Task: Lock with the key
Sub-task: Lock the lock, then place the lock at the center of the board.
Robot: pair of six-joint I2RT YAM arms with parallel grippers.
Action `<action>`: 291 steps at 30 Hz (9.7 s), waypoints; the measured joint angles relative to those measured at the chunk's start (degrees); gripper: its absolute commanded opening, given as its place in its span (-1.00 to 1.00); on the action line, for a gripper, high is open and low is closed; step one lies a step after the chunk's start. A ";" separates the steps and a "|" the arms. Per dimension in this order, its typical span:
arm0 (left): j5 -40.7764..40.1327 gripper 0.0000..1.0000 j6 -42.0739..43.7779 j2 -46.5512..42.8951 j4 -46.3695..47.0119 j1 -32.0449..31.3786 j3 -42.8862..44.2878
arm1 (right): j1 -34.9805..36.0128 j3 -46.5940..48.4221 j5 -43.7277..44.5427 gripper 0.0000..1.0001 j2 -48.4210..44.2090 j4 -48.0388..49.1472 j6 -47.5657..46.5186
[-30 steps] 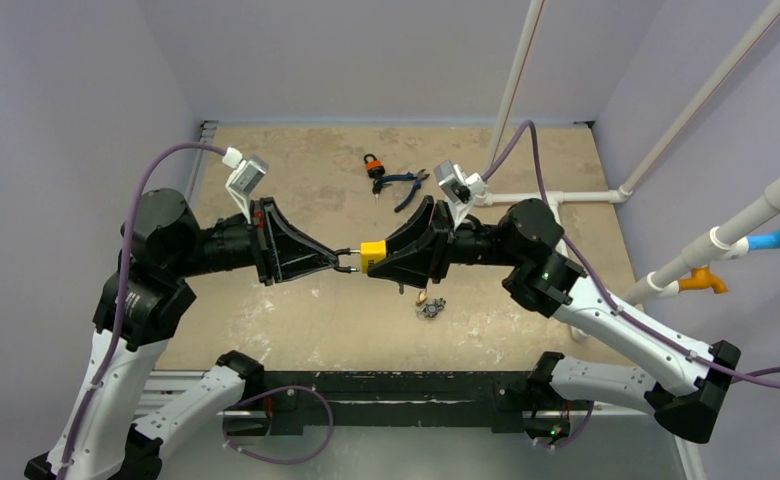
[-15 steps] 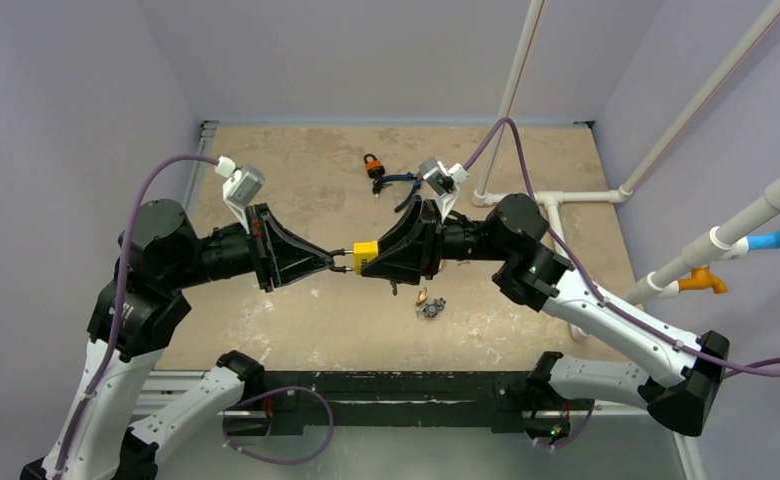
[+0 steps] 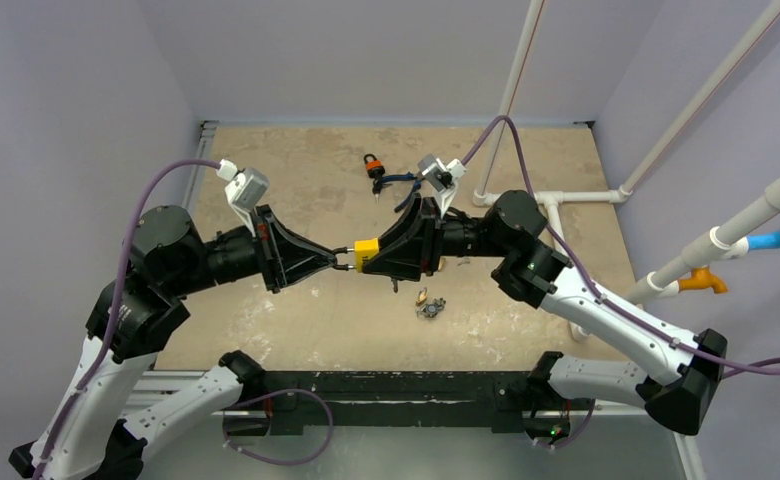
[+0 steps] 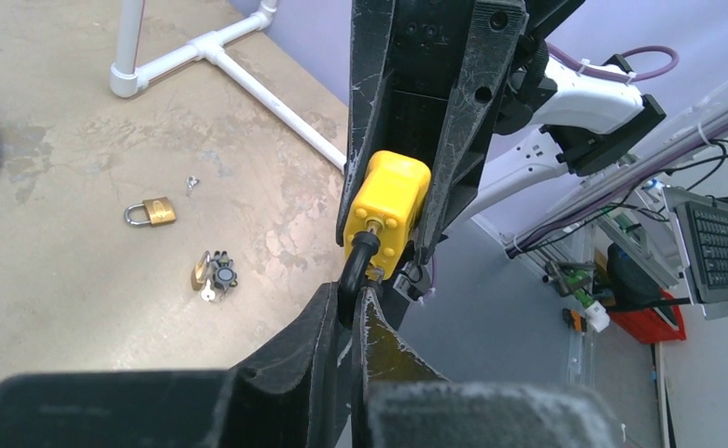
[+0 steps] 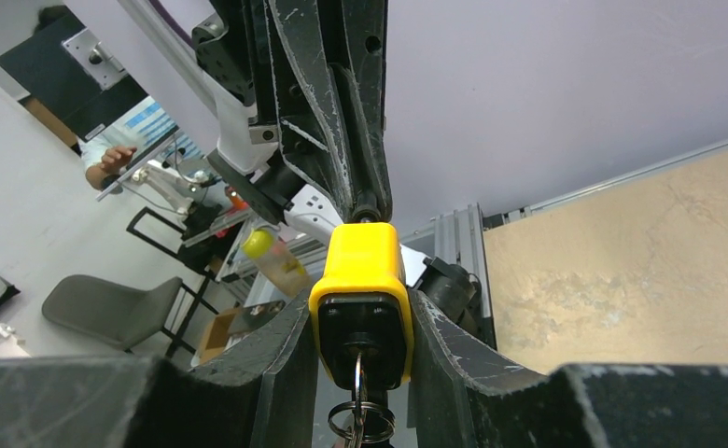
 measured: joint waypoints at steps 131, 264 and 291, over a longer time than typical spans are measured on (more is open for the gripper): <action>-11.41 -1.00 3.61 3.58 -11.08 -4.68 5.09 | 1.84 4.37 4.24 -1.00 3.63 -11.19 -5.49; -1.36 -1.00 -2.69 6.03 -6.97 5.18 6.82 | -1.40 -8.31 4.85 -1.00 -0.74 -1.05 -12.46; -12.37 -1.00 -1.68 10.21 -5.92 7.56 -13.11 | -0.59 -11.82 22.53 -1.00 10.14 -12.94 -13.25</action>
